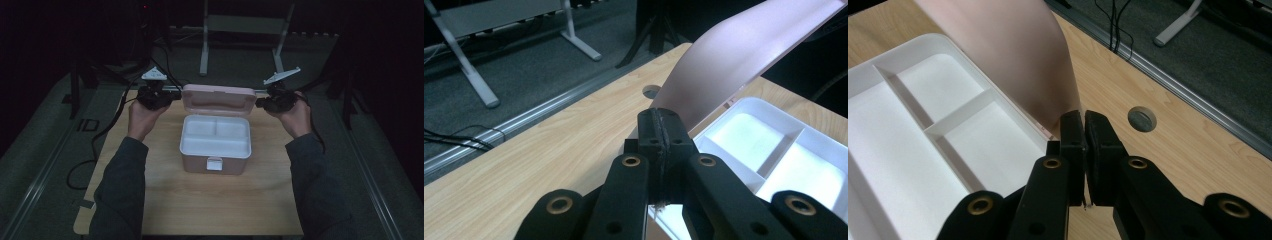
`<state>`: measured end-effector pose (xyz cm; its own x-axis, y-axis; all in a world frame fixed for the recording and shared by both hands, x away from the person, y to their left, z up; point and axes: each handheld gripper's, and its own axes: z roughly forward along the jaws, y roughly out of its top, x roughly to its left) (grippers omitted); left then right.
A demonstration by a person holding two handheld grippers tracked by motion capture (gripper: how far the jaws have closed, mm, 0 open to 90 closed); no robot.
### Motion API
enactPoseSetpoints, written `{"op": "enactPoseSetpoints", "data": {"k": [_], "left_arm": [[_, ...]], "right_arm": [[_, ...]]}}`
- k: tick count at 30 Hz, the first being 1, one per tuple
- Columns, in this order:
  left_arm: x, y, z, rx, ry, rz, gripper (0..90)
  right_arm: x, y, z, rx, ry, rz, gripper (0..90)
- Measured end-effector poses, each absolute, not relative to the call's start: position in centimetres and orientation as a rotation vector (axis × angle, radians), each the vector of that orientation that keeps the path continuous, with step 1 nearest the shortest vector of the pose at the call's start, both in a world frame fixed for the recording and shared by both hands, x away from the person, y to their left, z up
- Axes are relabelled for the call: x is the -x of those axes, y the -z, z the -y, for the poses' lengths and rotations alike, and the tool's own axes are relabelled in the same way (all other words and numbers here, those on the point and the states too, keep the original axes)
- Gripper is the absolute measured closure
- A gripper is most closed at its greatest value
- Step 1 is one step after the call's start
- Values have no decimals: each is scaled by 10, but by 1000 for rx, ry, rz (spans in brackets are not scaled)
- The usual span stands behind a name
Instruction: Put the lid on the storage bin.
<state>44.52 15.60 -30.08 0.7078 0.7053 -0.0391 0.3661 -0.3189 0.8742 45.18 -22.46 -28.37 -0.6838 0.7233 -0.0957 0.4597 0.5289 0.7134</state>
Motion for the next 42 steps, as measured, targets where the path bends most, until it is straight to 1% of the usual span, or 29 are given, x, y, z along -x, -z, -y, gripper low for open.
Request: {"op": "enactPoseSetpoints", "data": {"k": [11,17,30,34,37,42], "left_arm": [[-434,307,-158,-1919,-421,-817,896],[-428,315,-161,-1881,-386,-822,896],[-414,317,-157,-1890,-397,-807,897],[-409,322,-153,-1922,-380,-775,896],[-405,327,-146,-1958,-390,-758,895],[-396,333,-143,-2006,-413,-743,895]], "right_arm": [[-443,287,227,-956,-965,-2415,875],[-436,290,226,-935,-958,-2430,871],[-425,299,229,-926,-978,-2462,868],[-419,304,229,-909,-971,-2490,857],[-415,310,225,-891,-1045,-2547,845],[-408,324,214,-841,-932,-2575,831]]}}
